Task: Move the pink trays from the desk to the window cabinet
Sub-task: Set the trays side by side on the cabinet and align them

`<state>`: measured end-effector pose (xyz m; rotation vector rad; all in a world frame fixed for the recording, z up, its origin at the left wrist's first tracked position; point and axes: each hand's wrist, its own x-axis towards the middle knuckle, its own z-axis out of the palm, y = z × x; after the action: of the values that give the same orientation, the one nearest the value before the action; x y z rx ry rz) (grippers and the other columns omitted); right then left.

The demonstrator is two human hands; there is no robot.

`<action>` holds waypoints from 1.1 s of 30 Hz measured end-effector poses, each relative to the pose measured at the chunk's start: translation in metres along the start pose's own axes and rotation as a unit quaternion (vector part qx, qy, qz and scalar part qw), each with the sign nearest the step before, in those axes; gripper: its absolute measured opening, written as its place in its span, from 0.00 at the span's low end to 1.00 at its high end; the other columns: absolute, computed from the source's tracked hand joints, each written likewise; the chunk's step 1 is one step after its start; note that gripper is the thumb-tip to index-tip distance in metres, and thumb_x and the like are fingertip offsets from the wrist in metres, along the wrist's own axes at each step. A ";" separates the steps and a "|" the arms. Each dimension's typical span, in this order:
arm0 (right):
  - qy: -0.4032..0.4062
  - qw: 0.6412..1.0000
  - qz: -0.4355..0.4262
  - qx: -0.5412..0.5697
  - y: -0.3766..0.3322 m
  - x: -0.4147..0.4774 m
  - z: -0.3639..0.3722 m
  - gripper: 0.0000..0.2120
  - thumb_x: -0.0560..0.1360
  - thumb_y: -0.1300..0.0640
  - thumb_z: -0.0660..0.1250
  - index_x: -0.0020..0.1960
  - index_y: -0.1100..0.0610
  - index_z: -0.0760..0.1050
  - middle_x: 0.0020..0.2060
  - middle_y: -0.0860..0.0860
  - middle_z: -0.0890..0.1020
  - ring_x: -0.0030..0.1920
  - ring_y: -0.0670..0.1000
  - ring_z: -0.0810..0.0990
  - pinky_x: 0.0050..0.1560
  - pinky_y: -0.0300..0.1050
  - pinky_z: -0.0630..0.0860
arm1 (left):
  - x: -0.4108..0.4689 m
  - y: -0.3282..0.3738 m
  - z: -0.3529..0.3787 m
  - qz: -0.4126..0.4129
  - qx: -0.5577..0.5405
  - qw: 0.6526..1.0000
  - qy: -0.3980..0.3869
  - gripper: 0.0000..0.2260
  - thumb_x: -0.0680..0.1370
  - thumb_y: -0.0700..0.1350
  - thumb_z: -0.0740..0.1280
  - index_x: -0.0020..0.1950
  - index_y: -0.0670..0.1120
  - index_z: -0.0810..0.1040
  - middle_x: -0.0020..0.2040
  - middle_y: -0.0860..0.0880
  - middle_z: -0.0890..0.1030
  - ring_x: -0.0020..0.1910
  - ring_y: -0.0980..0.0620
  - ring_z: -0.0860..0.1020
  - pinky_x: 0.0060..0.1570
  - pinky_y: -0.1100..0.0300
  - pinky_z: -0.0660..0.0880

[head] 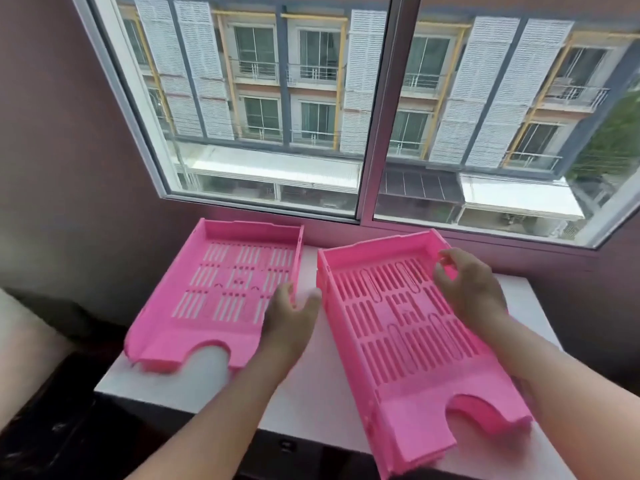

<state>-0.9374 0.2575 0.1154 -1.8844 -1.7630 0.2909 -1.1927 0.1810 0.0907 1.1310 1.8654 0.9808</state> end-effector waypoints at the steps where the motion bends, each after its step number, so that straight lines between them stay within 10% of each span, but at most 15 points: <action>1: -0.010 0.999 0.037 -0.030 0.025 0.001 -0.010 0.18 0.77 0.54 0.65 0.64 0.58 0.77 0.57 0.59 0.82 0.57 0.61 0.80 0.56 0.55 0.77 | -0.015 0.003 0.018 -0.032 -0.023 0.999 -0.036 0.32 0.78 0.56 0.65 0.78 0.45 0.61 0.75 0.45 0.68 0.72 0.46 0.69 0.65 0.53 0.67; 5: -0.169 0.970 0.157 -0.081 0.094 -0.005 -0.030 0.29 0.77 0.49 0.66 0.75 0.60 0.66 0.69 0.62 0.74 0.67 0.62 0.74 0.65 0.54 0.72 | -0.052 0.005 0.072 -0.125 -0.071 0.982 -0.118 0.35 0.76 0.56 0.63 0.80 0.47 0.55 0.78 0.47 0.64 0.73 0.45 0.67 0.70 0.48 0.67; 8: -0.236 0.959 0.153 -0.039 0.102 -0.011 -0.028 0.18 0.81 0.58 0.60 0.68 0.65 0.72 0.62 0.65 0.79 0.61 0.63 0.78 0.59 0.51 0.72 | -0.047 0.006 0.084 -0.116 -0.033 0.990 -0.077 0.27 0.77 0.45 0.55 0.77 0.46 0.61 0.73 0.46 0.71 0.64 0.45 0.74 0.62 0.52 0.73; 25: -0.120 0.967 0.197 0.107 0.037 -0.043 0.021 0.10 0.80 0.59 0.54 0.55 0.57 0.73 0.46 0.54 0.78 0.42 0.55 0.77 0.39 0.47 0.71 | 0.041 0.022 0.021 -0.050 0.136 0.987 -0.063 0.22 0.83 0.41 0.56 0.77 0.38 0.61 0.76 0.38 0.67 0.73 0.40 0.67 0.70 0.50 0.65; 33: -0.068 0.962 0.237 0.120 0.072 -0.051 -0.033 0.11 0.80 0.58 0.53 0.53 0.57 0.74 0.44 0.54 0.80 0.42 0.56 0.80 0.40 0.48 0.76 | 0.042 0.055 0.059 0.051 0.120 0.988 -0.079 0.06 0.79 0.39 0.58 0.46 0.40 0.74 0.40 0.44 0.75 0.40 0.45 0.72 0.31 0.58 0.63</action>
<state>-0.8655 0.2004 0.0950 -2.1186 -1.2615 0.7891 -1.1365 0.2507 0.1046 1.4173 1.8459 0.7110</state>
